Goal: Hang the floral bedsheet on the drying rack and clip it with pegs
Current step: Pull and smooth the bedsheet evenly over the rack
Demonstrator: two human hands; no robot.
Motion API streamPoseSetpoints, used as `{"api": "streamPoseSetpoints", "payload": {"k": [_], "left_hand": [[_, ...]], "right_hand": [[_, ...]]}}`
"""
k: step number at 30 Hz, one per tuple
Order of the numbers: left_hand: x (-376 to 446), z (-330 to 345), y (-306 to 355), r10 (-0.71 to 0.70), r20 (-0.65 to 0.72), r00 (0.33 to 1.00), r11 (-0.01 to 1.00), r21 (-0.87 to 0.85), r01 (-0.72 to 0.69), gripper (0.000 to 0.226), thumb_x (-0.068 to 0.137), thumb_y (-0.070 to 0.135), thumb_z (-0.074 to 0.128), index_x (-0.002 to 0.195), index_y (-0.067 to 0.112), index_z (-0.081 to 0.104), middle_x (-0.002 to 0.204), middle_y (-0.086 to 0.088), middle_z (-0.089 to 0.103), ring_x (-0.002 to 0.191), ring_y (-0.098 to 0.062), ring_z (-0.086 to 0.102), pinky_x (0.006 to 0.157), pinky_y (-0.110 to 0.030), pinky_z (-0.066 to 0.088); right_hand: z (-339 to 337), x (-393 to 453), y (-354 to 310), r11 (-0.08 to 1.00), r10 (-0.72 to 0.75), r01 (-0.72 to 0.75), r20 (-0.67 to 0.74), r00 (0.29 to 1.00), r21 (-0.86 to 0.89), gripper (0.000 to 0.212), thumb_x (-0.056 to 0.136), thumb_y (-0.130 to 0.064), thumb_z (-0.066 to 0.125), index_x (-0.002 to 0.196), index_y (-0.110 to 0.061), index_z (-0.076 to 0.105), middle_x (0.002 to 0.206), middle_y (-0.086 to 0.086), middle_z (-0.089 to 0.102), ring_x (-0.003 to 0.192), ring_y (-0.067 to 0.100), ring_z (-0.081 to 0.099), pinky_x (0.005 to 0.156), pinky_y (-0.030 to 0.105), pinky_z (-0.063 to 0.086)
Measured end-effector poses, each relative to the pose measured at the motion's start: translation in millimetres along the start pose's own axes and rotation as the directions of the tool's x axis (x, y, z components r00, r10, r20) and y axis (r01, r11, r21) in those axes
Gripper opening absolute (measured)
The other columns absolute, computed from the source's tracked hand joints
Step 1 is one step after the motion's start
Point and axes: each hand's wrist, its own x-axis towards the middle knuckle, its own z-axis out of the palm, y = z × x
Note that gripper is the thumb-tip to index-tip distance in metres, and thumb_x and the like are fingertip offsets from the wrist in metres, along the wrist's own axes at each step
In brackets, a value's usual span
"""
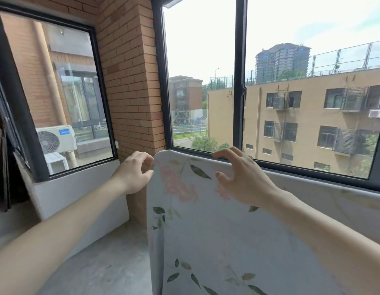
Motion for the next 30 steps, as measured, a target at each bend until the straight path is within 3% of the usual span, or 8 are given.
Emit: {"api": "streamPoseSetpoints", "payload": {"k": [5, 8, 11, 13, 15, 23, 27, 30], "left_hand": [[67.0, 28.1, -56.2, 0.028, 0.105, 0.994, 0.999, -0.020, -0.026, 0.033, 0.097, 0.032, 0.061, 0.130, 0.034, 0.056, 0.129, 0.008, 0.058, 0.109, -0.014, 0.058, 0.090, -0.034, 0.048], [96.4, 41.5, -80.8, 0.088, 0.144, 0.986, 0.995, -0.065, -0.079, 0.028, 0.101, 0.033, 0.056, 0.128, 0.035, 0.056, 0.123, 0.011, 0.063, 0.105, -0.013, 0.061, 0.087, -0.033, 0.050], [120.9, 50.8, -102.3, 0.158, 0.151, 0.976, 0.982, -0.129, -0.139, 0.013, 0.103, 0.036, 0.055, 0.114, 0.041, 0.058, 0.110, 0.016, 0.068, 0.097, -0.012, 0.066, 0.080, -0.035, 0.053], [129.3, 54.7, -111.0, 0.189, 0.104, 0.976, 0.972, -0.161, -0.171, 0.002, 0.100, 0.040, 0.061, 0.100, 0.041, 0.062, 0.099, 0.017, 0.072, 0.087, -0.008, 0.067, 0.079, -0.038, 0.057], [135.2, 58.9, -118.1, 0.205, 0.064, 0.977, 0.963, -0.193, -0.190, 0.008, 0.097, 0.040, 0.067, 0.090, 0.036, 0.066, 0.087, 0.017, 0.073, 0.079, -0.007, 0.068, 0.076, -0.037, 0.058], [157.8, 51.6, -113.6, 0.268, 0.096, 0.959, 0.955, -0.159, -0.251, 0.013, 0.096, 0.030, 0.066, 0.085, 0.035, 0.065, 0.068, 0.011, 0.068, 0.062, -0.019, 0.065, 0.068, -0.040, 0.057], [183.8, 38.2, -93.1, 0.268, 0.023, 0.963, 0.927, -0.280, -0.251, 0.018, 0.098, 0.018, 0.063, 0.085, 0.030, 0.066, 0.080, 0.013, 0.069, 0.057, -0.009, 0.067, 0.065, -0.032, 0.054], [207.1, 29.6, -65.6, 0.214, -0.049, 0.976, 0.881, -0.422, -0.214, 0.019, 0.099, 0.014, 0.061, 0.086, 0.026, 0.068, 0.090, 0.006, 0.071, 0.064, -0.017, 0.071, 0.060, -0.031, 0.060]], "right_hand": [[27.0, 59.7, -10.8, 0.987, 0.119, -0.116, 0.016, 0.993, -0.112, 0.038, 0.100, -0.032, 0.059, 0.137, -0.030, 0.059, 0.135, -0.010, 0.062, 0.121, 0.014, 0.060, 0.097, 0.034, 0.050], [39.7, 84.0, -10.8, 0.960, 0.228, -0.219, 0.031, 0.973, -0.175, 0.031, 0.102, -0.037, 0.055, 0.129, -0.028, 0.067, 0.120, -0.010, 0.071, 0.104, 0.013, 0.066, 0.087, 0.035, 0.055], [49.8, 97.3, -5.3, 0.925, 0.349, -0.337, 0.038, 0.937, -0.173, 0.033, 0.103, -0.048, 0.053, 0.103, -0.026, 0.077, 0.089, -0.003, 0.076, 0.073, 0.019, 0.068, 0.066, 0.039, 0.061], [46.8, 100.5, -2.6, 0.912, 0.398, -0.389, 0.052, 0.916, -0.134, 0.041, 0.102, -0.051, 0.055, 0.080, -0.023, 0.074, 0.061, -0.007, 0.067, 0.049, 0.017, 0.055, 0.046, 0.028, 0.046], [40.7, 103.5, -2.9, 0.892, 0.447, -0.436, 0.091, 0.890, -0.115, 0.047, 0.101, -0.052, 0.058, 0.064, -0.025, 0.064, 0.045, -0.011, 0.050, 0.040, 0.010, 0.041, 0.041, 0.022, 0.032], [30.0, 101.2, -4.5, 0.805, 0.589, -0.592, 0.173, 0.790, -0.040, 0.033, 0.091, -0.064, 0.065, 0.080, -0.035, 0.076, 0.069, -0.020, 0.064, 0.071, 0.005, 0.057, 0.059, 0.021, 0.039], [33.3, 99.6, -7.1, 0.765, 0.637, -0.643, 0.177, 0.751, -0.024, 0.035, 0.090, -0.065, 0.066, 0.078, -0.035, 0.080, 0.069, -0.013, 0.069, 0.060, 0.008, 0.057, 0.055, 0.021, 0.040], [31.2, 97.6, -8.7, 0.731, 0.671, -0.682, 0.185, 0.718, -0.001, 0.035, 0.091, -0.064, 0.065, 0.073, -0.038, 0.081, 0.066, -0.008, 0.072, 0.053, 0.009, 0.058, 0.055, 0.022, 0.044]]}}
